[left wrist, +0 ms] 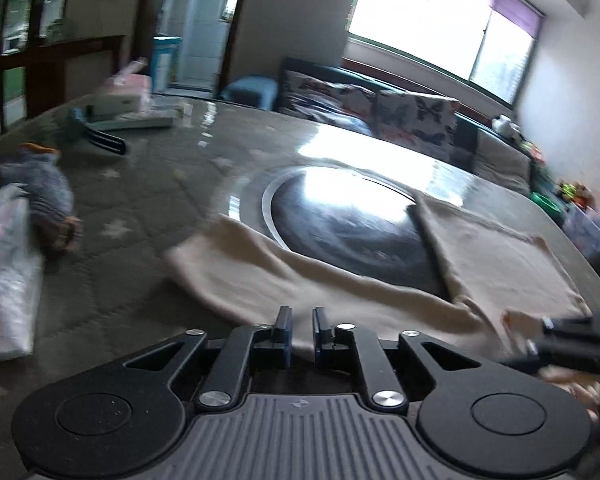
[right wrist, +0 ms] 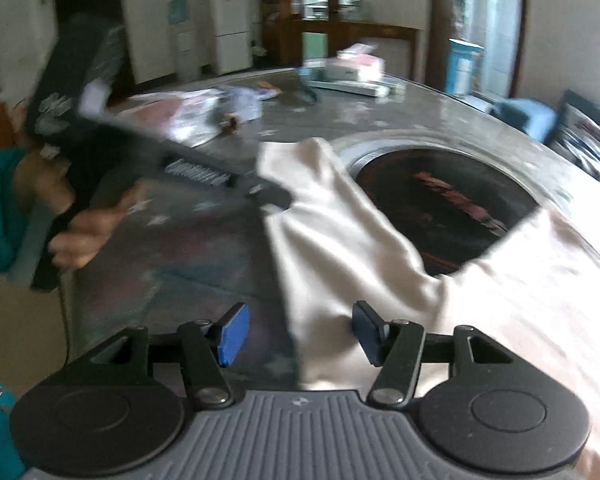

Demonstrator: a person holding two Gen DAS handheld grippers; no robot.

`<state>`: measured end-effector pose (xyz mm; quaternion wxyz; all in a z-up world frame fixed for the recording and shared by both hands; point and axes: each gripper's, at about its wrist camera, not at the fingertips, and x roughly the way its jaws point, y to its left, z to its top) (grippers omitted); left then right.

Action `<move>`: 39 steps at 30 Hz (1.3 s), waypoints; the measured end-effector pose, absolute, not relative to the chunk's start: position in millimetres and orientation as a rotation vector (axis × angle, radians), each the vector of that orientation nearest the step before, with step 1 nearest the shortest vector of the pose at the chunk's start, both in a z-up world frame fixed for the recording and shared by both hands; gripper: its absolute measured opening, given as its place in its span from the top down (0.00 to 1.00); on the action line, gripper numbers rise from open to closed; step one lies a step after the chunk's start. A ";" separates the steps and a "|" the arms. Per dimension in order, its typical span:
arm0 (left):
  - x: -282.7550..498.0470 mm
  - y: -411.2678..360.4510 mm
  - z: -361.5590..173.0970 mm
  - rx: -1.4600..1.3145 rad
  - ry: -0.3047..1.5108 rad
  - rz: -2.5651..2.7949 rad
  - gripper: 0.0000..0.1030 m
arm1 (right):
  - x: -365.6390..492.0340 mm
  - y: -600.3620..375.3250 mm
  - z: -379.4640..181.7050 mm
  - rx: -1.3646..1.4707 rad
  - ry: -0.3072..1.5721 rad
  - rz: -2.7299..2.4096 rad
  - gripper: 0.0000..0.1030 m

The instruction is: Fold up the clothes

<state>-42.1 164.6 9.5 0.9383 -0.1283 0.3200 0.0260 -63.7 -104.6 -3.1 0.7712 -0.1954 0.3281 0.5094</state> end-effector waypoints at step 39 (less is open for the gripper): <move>-17.2 199.3 5.3 -0.323 0.633 0.305 0.86 | -115.2 -101.2 -2.4 -0.436 0.731 1.173 0.35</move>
